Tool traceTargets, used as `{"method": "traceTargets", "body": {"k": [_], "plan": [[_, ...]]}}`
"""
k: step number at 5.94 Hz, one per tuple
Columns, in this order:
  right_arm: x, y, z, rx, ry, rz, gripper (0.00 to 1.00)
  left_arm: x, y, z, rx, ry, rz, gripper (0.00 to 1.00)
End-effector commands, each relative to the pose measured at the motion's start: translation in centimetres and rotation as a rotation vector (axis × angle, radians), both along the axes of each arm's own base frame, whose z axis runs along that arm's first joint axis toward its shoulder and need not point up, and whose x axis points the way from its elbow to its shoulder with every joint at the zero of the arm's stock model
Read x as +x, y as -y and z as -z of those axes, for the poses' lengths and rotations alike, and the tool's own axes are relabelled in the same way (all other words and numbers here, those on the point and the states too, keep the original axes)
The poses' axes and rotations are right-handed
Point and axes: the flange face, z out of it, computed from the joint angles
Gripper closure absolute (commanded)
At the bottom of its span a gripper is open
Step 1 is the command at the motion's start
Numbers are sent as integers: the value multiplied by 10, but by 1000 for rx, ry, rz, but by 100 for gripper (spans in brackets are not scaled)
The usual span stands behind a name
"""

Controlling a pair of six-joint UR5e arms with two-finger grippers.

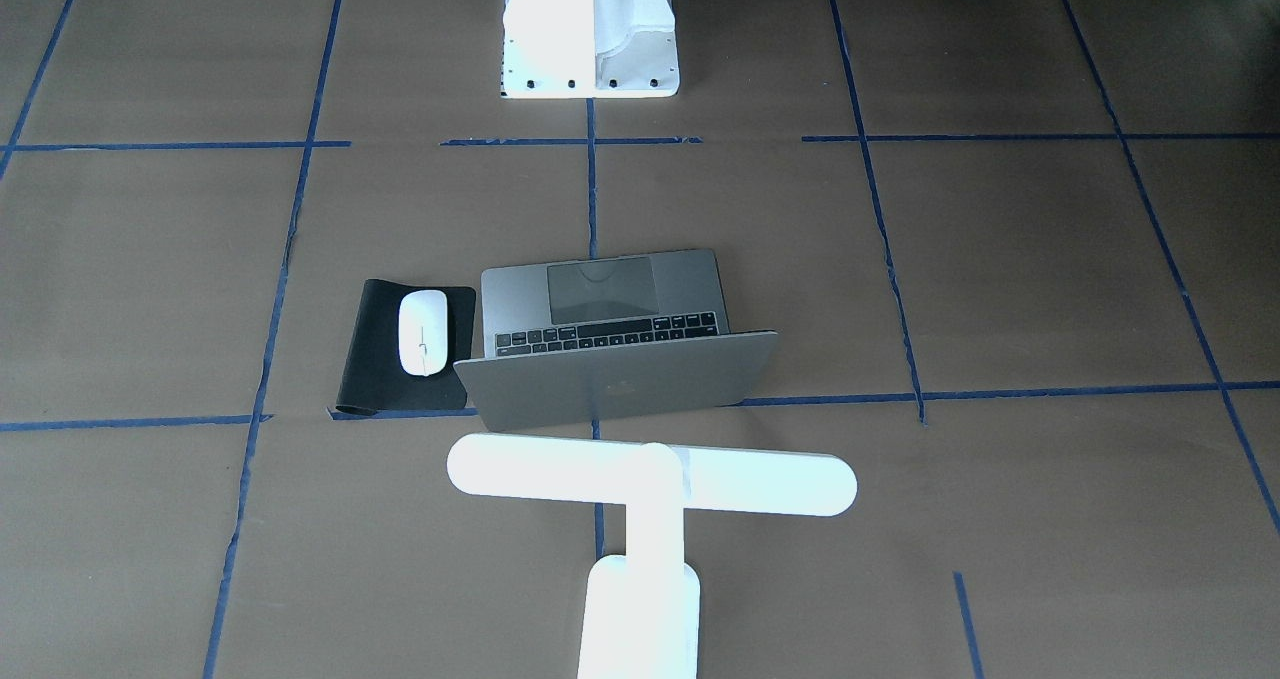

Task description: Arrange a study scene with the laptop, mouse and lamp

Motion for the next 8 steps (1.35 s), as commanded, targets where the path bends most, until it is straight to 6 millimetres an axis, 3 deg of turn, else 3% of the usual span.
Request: {"method": "traceTargets", "body": {"k": [1,3,8], "plan": [[0,0,0,2,0,-1,0,0,-2,-6,-9,2,-2,0],[0,2,1,3,0,-1,0,1,-9,-14,-26,3,-4,0],[0,1,-1,-3,-1,1,0,1,-9,-14,-22,3,-4,0]]}}
